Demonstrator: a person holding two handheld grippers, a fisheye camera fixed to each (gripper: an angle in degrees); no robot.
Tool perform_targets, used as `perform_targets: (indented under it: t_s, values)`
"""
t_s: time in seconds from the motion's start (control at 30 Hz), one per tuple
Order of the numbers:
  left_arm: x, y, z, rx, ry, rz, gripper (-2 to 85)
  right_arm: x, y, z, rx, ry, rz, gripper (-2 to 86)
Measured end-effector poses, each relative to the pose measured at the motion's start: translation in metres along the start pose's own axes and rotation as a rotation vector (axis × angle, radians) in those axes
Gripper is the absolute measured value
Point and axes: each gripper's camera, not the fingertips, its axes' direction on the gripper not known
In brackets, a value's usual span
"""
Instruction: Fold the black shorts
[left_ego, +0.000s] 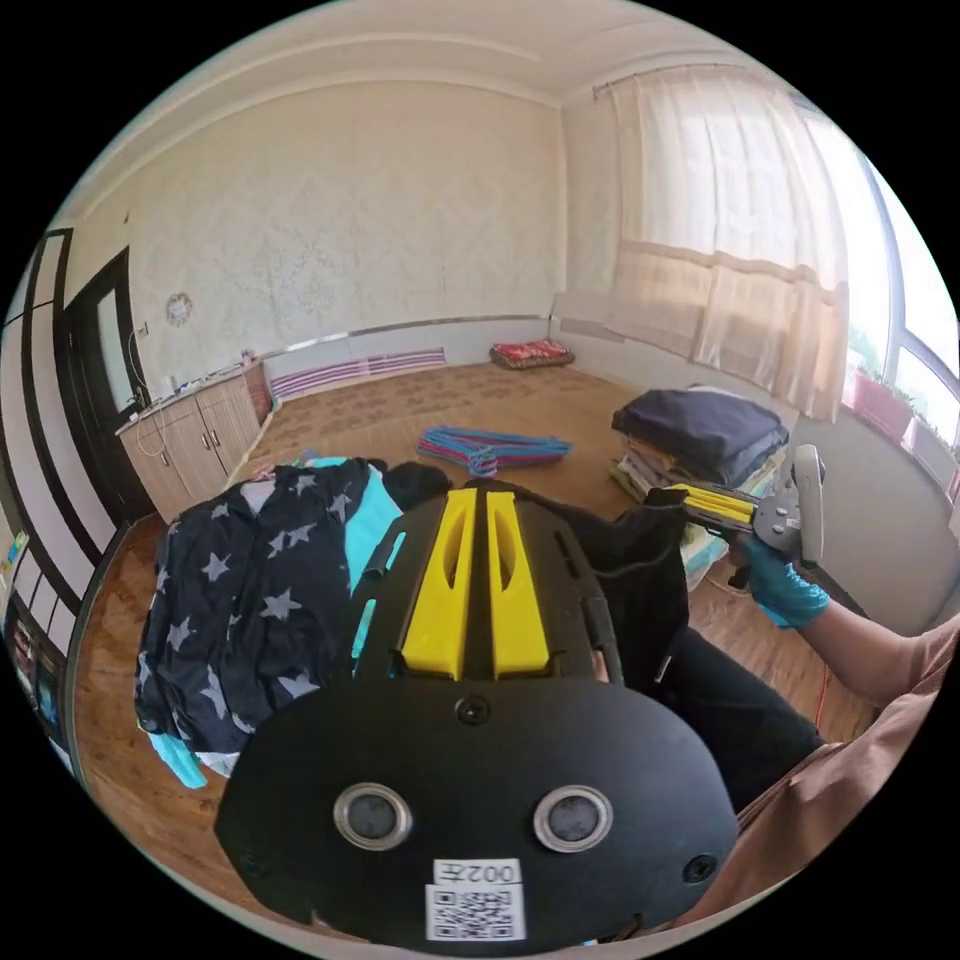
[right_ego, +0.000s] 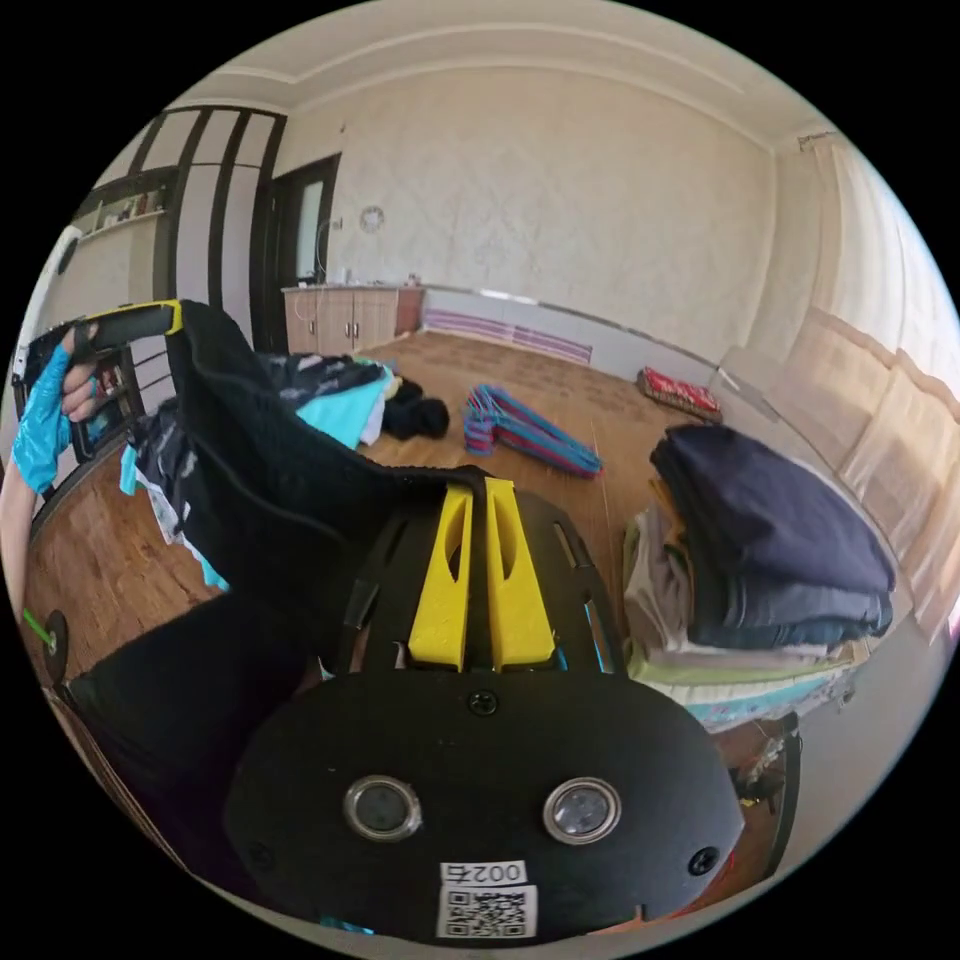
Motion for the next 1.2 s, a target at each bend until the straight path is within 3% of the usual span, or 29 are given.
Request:
perform_targets:
  t_s: [0.3, 0.63, 0.83, 1.2]
  values:
    - [-0.019, -0.023, -0.085, 0.153, -0.079, 0.019, -0.9, -0.021, -0.09, -0.068, 0.266, -0.097, -0.098, -0.7]
    - [-0.044, -0.063, -0.113, 0.272, -0.186, -0.029, -0.9, -0.011, -0.179, -0.079, 0.403, -0.113, -0.066, -0.7]
    - [-0.042, -0.051, -0.083, 0.118, -0.079, 0.026, -0.9, 0.012, -0.16, -0.068, 0.292, -0.098, -0.069, -0.6]
    - [0.035, 0.036, 0.037, -0.28, 0.22, 0.254, -0.7, 0.036, -0.014, -0.017, -0.158, -0.149, -0.141, -0.4]
